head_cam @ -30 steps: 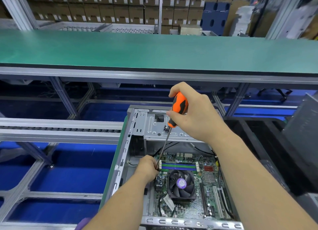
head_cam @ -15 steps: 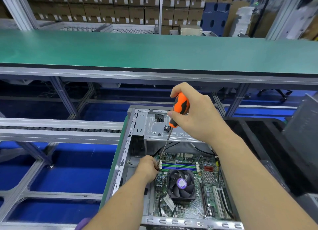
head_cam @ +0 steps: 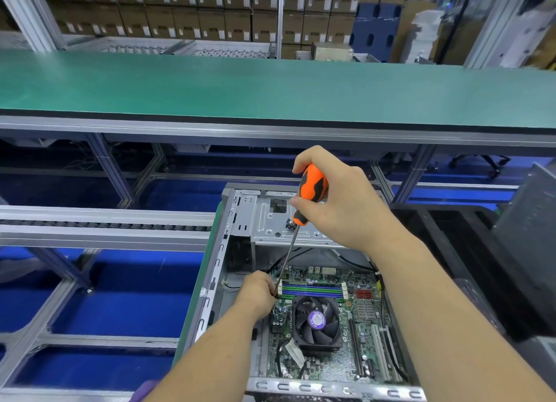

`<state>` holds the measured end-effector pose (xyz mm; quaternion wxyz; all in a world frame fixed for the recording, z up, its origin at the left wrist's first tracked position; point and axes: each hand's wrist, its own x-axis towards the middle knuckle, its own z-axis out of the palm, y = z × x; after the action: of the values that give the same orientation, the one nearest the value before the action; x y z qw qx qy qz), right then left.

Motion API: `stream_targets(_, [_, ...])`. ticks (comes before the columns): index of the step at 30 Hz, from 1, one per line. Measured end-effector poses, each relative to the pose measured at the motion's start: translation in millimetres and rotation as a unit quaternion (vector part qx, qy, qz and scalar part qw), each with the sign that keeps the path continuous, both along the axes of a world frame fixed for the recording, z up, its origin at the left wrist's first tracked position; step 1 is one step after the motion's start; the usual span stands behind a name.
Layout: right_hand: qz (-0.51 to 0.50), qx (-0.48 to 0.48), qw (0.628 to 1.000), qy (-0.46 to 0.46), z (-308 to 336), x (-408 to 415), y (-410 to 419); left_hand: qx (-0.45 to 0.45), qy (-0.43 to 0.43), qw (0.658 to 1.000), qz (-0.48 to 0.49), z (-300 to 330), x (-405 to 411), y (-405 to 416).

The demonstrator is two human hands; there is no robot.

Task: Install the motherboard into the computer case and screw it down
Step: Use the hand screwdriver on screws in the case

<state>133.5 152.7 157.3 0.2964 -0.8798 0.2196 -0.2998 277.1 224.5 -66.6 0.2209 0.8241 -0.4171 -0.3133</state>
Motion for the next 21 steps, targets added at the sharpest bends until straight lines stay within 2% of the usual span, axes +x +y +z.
stream_targets(11, [0.024, -0.015, 0.999, 0.015, -1, 5, 7, 0.004, -0.011, 1.0, -0.008, -9, 5, -5])
stream_targets(21, [0.016, -0.01, 1.0, -0.005, -2, 6, 2, 0.016, 0.01, 0.999, 0.031, -10, 4, -5])
